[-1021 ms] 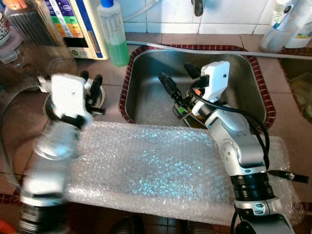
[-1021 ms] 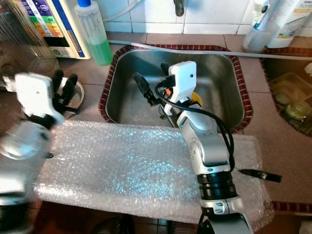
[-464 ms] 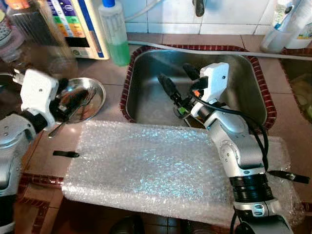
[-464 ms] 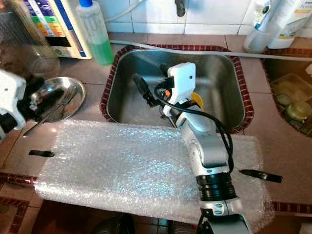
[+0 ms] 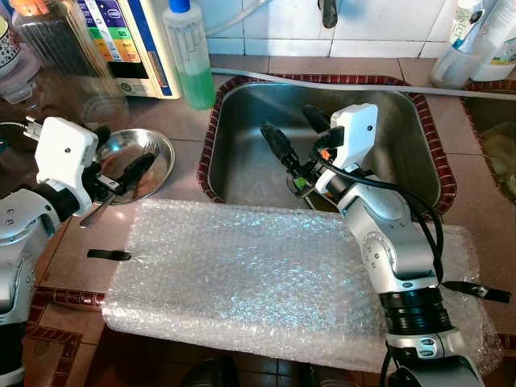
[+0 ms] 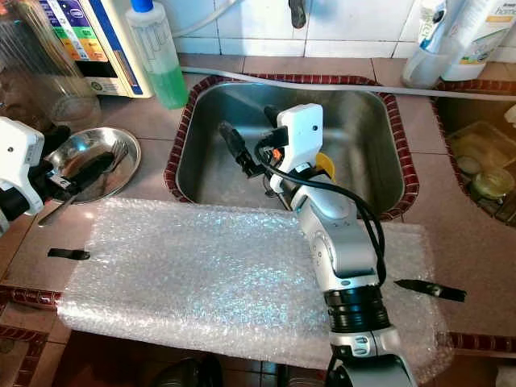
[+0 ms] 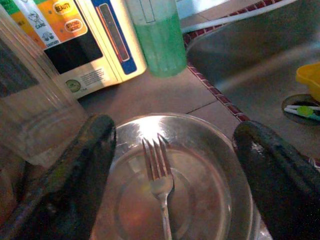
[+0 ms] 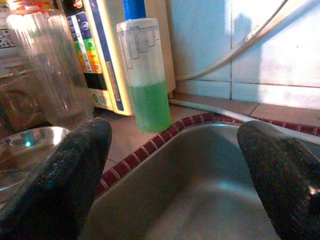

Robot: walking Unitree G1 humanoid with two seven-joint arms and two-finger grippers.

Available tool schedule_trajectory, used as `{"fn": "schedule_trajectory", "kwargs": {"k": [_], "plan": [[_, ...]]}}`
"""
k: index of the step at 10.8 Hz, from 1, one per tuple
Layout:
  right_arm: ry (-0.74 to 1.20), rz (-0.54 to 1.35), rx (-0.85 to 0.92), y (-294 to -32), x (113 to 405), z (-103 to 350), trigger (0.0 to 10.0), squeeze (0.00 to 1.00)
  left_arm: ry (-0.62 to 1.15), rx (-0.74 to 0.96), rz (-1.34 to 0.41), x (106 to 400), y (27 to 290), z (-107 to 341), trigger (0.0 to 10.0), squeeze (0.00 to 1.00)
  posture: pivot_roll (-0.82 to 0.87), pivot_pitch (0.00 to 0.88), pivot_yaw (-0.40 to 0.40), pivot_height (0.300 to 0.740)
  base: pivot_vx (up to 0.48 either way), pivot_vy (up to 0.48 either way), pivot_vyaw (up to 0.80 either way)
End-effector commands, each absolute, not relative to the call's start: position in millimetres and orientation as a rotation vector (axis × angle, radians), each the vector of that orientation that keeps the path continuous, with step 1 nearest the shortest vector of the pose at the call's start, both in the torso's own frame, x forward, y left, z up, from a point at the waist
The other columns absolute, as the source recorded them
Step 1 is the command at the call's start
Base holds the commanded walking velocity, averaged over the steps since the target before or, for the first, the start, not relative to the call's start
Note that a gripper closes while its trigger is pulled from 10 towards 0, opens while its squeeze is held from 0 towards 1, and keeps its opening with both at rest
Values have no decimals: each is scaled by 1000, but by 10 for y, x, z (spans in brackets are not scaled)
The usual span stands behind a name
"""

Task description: Kitchen organization

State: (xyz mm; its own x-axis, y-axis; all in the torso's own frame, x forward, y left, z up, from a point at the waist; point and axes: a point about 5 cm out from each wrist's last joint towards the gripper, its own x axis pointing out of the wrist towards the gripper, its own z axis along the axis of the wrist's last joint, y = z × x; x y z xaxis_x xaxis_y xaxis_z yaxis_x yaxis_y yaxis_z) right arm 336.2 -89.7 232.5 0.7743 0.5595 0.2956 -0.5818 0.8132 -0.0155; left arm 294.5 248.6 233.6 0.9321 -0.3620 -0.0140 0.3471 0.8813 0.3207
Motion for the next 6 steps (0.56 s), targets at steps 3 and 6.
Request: {"fn": "schedule_trajectory", "kwargs": {"k": [3, 6], "plan": [[-299, 630, 72, -870, 3337, 2325, 10000, 0, -31, 331, -364, 2937, 2514, 2331, 10000, 1000, -62, 230, 86, 740, 0, 0, 0], [-294, 650, 72, -859, 3339, 2332, 10000, 0, 151, 299, -424, 3012, 2726, 2150, 10000, 0, -64, 243, 83, 740, 0, 0, 0]]}}
